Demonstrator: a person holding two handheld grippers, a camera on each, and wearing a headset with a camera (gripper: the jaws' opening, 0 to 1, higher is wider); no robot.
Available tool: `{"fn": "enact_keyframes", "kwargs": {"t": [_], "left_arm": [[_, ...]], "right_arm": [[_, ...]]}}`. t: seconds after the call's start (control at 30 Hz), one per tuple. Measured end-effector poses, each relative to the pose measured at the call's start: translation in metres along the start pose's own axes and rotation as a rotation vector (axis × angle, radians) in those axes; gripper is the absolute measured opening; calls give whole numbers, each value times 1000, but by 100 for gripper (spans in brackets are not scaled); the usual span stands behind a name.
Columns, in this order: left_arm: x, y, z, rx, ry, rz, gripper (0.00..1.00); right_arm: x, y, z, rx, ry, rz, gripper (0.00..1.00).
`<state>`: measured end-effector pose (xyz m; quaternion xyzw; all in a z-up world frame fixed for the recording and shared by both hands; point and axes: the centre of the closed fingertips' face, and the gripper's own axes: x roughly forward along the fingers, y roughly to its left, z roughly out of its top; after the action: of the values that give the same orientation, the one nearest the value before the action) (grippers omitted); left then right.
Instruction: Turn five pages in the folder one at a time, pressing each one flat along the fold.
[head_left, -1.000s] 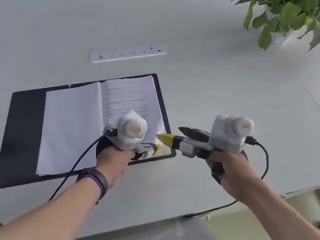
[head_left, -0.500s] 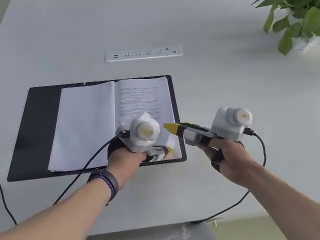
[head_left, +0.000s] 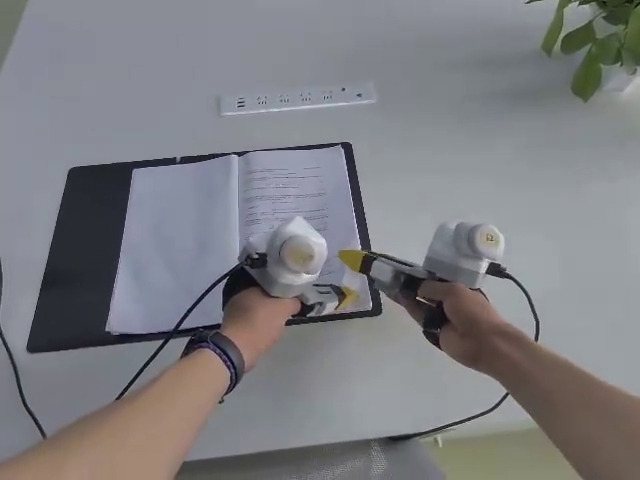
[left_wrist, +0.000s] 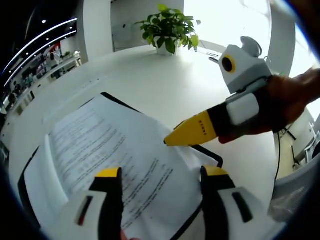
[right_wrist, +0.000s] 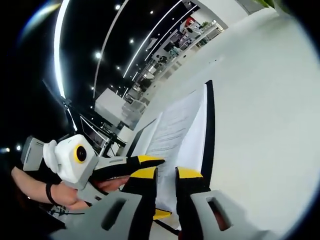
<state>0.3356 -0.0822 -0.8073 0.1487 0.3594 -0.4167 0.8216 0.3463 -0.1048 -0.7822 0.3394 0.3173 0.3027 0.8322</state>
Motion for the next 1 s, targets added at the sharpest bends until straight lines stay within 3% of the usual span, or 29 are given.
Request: {"fn": "enact_keyframes", "kwargs": {"t": [0.13, 0.53, 0.63, 0.83, 1.0], "left_arm": [[-5, -4, 5, 4, -10, -27, 66], [-25, -4, 15, -18, -50, -49, 72], [-31, -1, 15, -16, -51, -45, 72], [-55, 8, 21, -34, -94, -39, 73], [-74, 25, 18, -77, -127, -15, 73]], "right_arm": [[-2, 0, 4, 4, -10, 5, 4], [3, 12, 16, 41, -51, 13, 0], [5, 16, 17, 40, -50, 12, 0], [4, 20, 20, 54, -70, -5, 0], [4, 26, 22, 61, -82, -11, 0]]}}
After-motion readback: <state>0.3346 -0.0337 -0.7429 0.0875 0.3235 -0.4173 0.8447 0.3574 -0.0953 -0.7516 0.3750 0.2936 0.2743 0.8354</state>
